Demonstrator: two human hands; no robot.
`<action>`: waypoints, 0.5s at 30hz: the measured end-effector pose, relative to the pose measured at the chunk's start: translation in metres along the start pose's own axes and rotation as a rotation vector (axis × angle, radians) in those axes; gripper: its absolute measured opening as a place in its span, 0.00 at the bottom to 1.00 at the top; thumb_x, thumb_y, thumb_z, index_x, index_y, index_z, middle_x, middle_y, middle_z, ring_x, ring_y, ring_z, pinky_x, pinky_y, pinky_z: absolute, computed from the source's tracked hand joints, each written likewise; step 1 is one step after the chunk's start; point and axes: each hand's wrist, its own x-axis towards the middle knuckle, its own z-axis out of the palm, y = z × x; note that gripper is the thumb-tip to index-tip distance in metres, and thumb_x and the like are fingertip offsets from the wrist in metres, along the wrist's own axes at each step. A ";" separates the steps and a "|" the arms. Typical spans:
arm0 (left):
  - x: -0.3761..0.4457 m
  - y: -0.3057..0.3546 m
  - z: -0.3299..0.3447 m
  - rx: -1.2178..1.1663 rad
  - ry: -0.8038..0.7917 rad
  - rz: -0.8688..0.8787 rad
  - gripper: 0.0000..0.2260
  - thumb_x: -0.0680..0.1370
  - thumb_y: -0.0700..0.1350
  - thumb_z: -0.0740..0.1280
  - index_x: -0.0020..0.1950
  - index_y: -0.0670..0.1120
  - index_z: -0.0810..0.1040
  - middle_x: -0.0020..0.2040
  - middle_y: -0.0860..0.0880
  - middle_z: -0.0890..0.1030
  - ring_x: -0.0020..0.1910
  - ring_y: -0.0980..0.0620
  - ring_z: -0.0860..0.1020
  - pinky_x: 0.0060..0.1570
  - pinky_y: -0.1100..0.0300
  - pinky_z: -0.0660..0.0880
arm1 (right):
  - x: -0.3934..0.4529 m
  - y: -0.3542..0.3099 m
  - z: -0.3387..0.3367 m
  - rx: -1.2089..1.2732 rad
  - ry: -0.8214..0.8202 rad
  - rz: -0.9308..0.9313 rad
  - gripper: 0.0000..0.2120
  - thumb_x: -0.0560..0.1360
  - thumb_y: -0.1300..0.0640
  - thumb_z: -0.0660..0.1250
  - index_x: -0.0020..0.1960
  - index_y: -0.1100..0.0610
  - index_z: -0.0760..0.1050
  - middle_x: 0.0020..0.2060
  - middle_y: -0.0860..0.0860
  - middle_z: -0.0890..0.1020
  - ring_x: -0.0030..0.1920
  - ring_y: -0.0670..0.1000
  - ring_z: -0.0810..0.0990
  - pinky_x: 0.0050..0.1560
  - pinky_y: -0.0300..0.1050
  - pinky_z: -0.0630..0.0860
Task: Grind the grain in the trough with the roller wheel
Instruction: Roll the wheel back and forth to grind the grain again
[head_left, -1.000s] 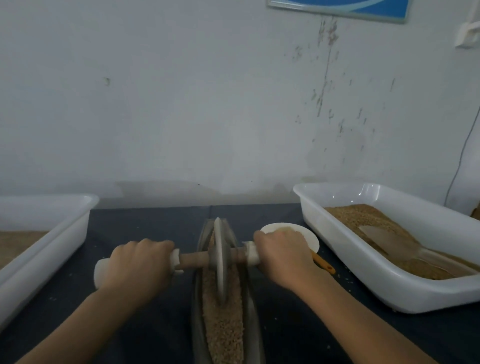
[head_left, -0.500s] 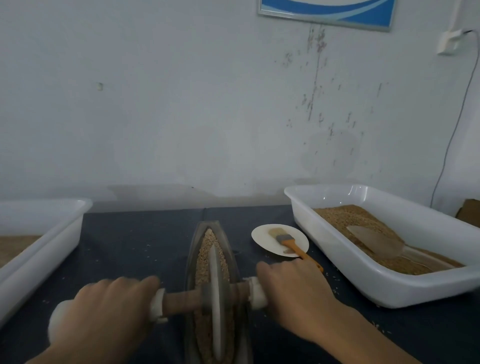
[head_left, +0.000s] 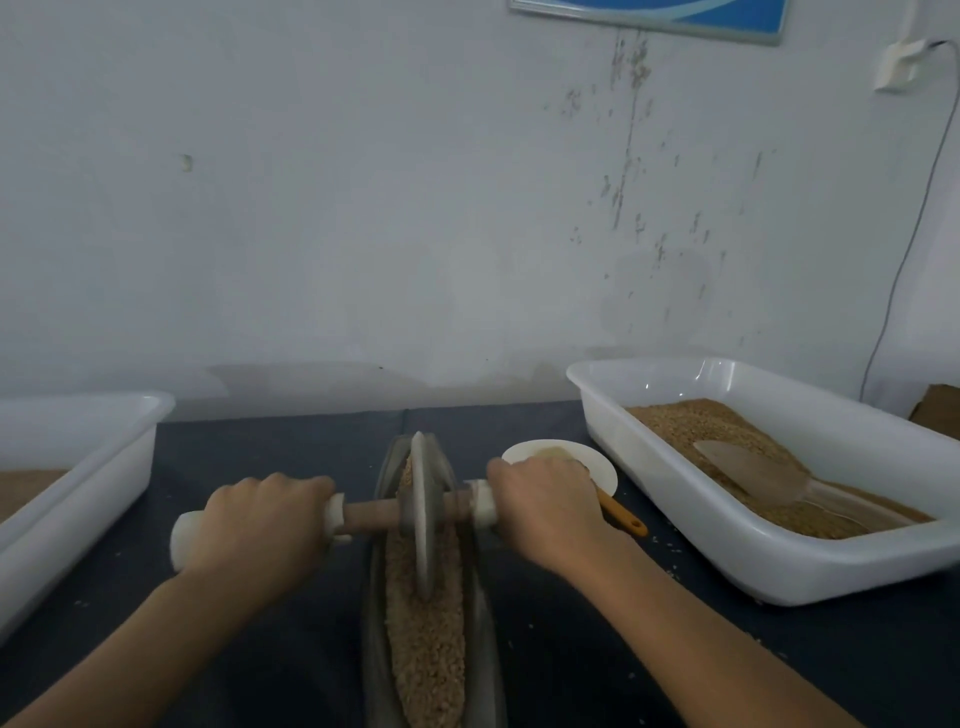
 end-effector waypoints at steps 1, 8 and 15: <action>-0.003 0.000 0.001 -0.015 -0.005 -0.005 0.08 0.73 0.60 0.63 0.43 0.58 0.68 0.34 0.57 0.71 0.33 0.56 0.69 0.32 0.60 0.62 | 0.000 -0.001 -0.001 -0.016 0.010 -0.007 0.11 0.73 0.51 0.69 0.50 0.52 0.70 0.39 0.51 0.80 0.37 0.53 0.77 0.36 0.49 0.73; -0.061 -0.001 -0.012 -0.133 -0.117 0.018 0.12 0.71 0.63 0.62 0.42 0.57 0.64 0.36 0.57 0.72 0.37 0.54 0.73 0.35 0.57 0.63 | -0.036 -0.009 -0.026 -0.053 -0.033 -0.098 0.13 0.70 0.49 0.71 0.48 0.48 0.68 0.40 0.49 0.79 0.40 0.52 0.77 0.34 0.45 0.69; -0.074 0.010 -0.013 -0.394 -0.292 0.039 0.07 0.71 0.52 0.67 0.38 0.56 0.69 0.34 0.56 0.73 0.32 0.60 0.70 0.30 0.61 0.63 | -0.024 -0.031 -0.046 -0.246 -0.059 -0.145 0.14 0.70 0.51 0.70 0.48 0.48 0.65 0.42 0.47 0.79 0.42 0.54 0.80 0.33 0.47 0.65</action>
